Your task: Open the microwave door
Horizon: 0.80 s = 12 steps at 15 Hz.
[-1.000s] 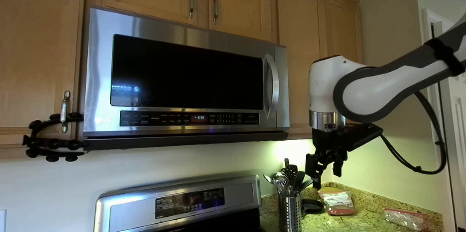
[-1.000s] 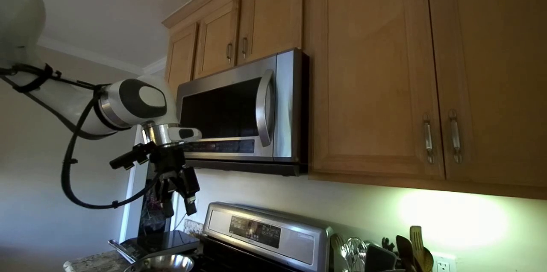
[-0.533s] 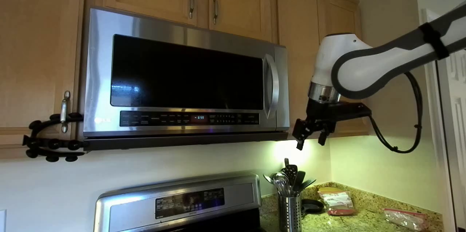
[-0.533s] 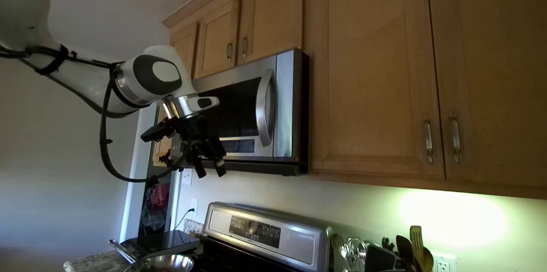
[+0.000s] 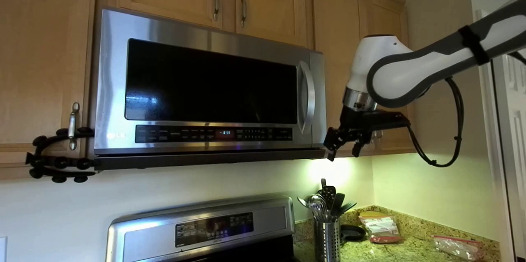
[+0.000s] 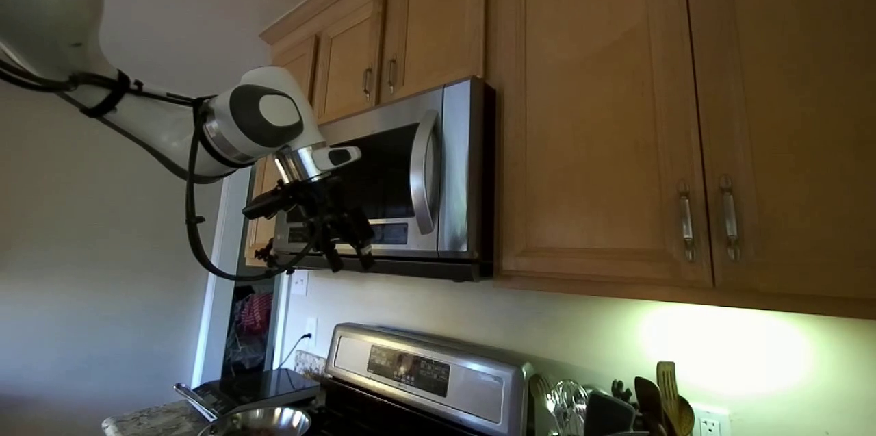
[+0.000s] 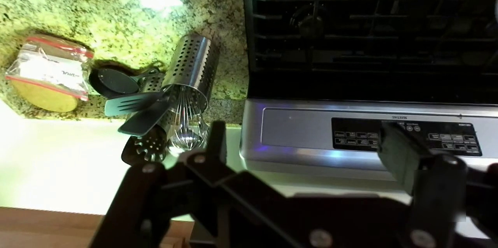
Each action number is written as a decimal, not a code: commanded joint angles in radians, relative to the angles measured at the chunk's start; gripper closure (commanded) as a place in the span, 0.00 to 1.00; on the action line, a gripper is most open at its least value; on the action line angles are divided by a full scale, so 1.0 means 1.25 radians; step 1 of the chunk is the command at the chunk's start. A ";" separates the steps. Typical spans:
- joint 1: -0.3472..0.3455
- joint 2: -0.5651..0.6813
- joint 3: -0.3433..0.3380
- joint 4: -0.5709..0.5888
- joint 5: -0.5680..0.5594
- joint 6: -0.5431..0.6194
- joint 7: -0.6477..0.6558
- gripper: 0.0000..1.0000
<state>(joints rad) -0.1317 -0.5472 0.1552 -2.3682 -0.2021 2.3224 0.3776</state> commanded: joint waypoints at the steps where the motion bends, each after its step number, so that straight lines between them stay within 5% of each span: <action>1: 0.000 0.003 -0.002 0.008 -0.008 -0.002 0.007 0.00; 7: -0.019 0.014 0.001 0.096 -0.053 0.019 0.002 0.00; 12: -0.039 0.048 -0.024 0.148 -0.081 0.126 -0.011 0.00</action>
<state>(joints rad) -0.1533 -0.5340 0.1404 -2.2235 -0.2685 2.3930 0.3701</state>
